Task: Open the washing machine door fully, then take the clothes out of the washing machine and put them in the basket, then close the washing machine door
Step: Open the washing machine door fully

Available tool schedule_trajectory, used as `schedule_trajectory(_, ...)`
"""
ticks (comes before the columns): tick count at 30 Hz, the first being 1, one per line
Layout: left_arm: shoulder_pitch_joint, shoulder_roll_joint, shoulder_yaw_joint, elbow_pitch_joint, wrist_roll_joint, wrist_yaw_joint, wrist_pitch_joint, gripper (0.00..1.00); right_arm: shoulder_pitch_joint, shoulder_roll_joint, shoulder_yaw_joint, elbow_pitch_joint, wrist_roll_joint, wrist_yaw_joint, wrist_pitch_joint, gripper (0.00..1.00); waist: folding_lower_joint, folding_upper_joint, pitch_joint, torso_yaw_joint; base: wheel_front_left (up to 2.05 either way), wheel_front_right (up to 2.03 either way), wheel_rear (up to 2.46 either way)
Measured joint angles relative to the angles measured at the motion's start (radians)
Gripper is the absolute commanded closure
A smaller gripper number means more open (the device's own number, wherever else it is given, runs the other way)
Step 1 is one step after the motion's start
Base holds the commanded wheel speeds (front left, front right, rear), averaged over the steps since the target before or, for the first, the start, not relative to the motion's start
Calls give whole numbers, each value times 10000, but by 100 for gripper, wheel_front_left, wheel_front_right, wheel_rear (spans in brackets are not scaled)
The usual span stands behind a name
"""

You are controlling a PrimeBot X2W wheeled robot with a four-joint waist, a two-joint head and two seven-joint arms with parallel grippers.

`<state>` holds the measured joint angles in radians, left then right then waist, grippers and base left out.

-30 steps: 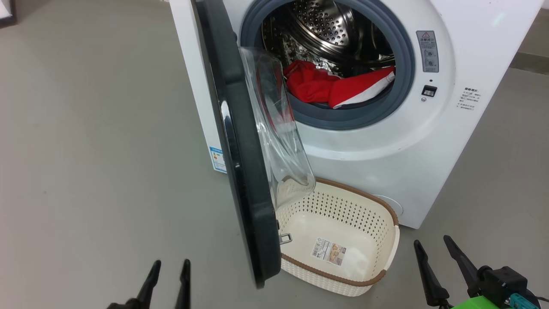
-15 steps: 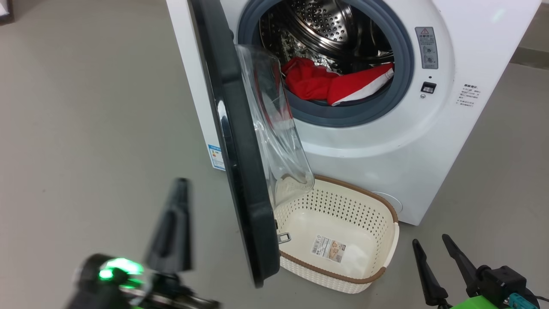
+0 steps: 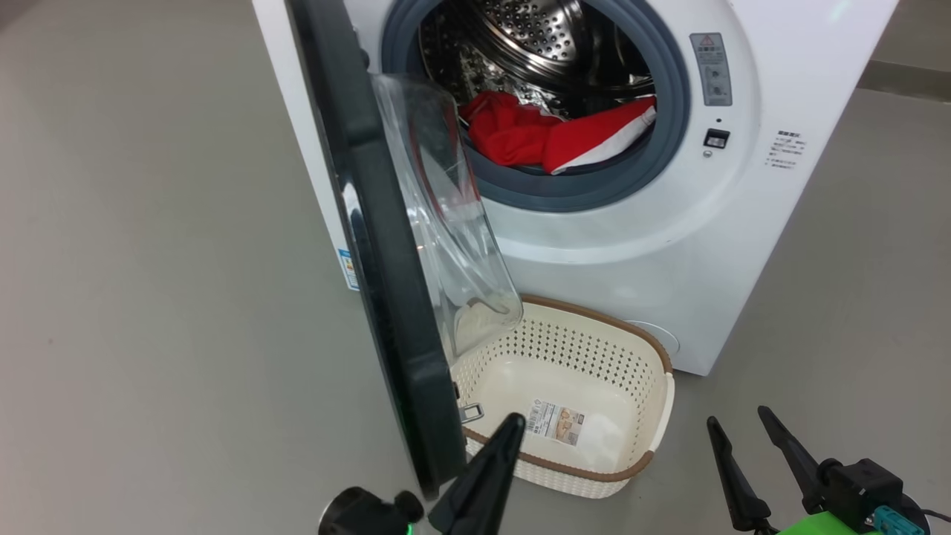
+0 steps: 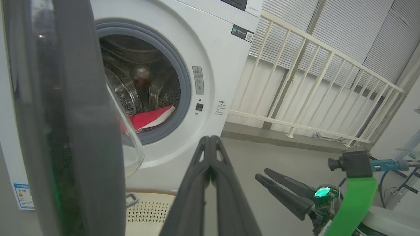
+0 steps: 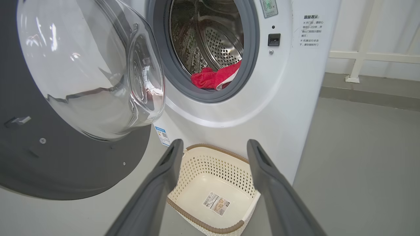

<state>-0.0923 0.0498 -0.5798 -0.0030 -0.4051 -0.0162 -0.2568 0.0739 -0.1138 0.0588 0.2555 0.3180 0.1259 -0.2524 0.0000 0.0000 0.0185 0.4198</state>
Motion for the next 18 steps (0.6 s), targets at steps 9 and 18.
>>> schedule_trajectory(9, -555, -10, 449, 1283, -1081, 345, 0, 100, -22, -27, 69, 31, 29, 0, 0, 0, 0, 0, 129, -168, 0, 0, 0)
schedule_trajectory(18, -529, -67, 957, 1662, -1143, 341, 2, 100, -22, -2, 48, 33, 29, 0, 0, 0, 0, 0, 53, -19, 0, 0, 0)
